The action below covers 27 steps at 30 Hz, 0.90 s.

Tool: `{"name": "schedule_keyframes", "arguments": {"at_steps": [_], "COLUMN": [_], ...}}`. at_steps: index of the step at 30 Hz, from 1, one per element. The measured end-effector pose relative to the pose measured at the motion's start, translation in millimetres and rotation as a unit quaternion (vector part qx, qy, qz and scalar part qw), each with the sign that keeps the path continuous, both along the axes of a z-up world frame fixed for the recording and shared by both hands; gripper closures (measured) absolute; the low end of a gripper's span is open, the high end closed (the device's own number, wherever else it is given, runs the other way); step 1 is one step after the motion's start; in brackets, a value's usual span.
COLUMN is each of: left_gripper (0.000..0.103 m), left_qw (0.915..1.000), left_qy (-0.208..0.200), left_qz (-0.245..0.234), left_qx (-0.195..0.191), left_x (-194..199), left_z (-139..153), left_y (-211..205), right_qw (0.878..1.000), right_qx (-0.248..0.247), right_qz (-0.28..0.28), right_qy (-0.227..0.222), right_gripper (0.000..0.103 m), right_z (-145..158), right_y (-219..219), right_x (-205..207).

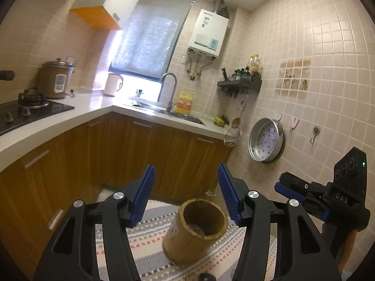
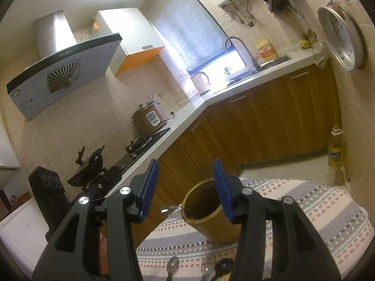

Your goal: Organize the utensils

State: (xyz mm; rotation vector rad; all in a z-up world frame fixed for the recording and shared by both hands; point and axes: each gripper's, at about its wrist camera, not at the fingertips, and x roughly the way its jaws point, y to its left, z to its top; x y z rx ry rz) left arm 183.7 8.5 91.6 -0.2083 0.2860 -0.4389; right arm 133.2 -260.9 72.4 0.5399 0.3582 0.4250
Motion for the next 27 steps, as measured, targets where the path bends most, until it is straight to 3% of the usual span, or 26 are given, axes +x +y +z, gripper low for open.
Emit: {"name": "schedule_keyframes", "arguments": {"at_steps": [7, 14, 17, 21, 27], "left_gripper": [0.05, 0.049, 0.049, 0.05, 0.053], "left_qw": [0.9992, 0.9894, 0.9776, 0.9581, 0.934], "left_qy": [0.039, 0.145, 0.209, 0.284, 0.352], "left_qz": [0.006, -0.006, -0.018, -0.027, -0.034], "left_qx": [0.005, -0.009, -0.014, 0.026, 0.049], "left_x": [-25.7, -26.2, -16.9, -7.2, 4.2], "left_z": [2.1, -34.0, -63.1, -102.9, -144.9], "left_y": [17.7, 45.9, 56.3, 55.2, 48.2], "right_qw": [0.998, 0.989, 0.984, 0.975, 0.96], "right_qx": [-0.043, -0.108, -0.12, -0.142, -0.151], "right_qz": [-0.006, 0.011, 0.02, 0.031, 0.055], "right_qy": [0.034, 0.104, 0.133, 0.17, 0.229], "right_gripper": [0.058, 0.058, 0.058, 0.058, 0.058], "right_z": [0.0, -24.2, -38.7, -56.8, -83.2], "right_y": [0.3, 17.2, 21.9, 28.9, 37.8], "right_x": [-23.2, -28.0, -25.0, -18.4, -3.9]}}
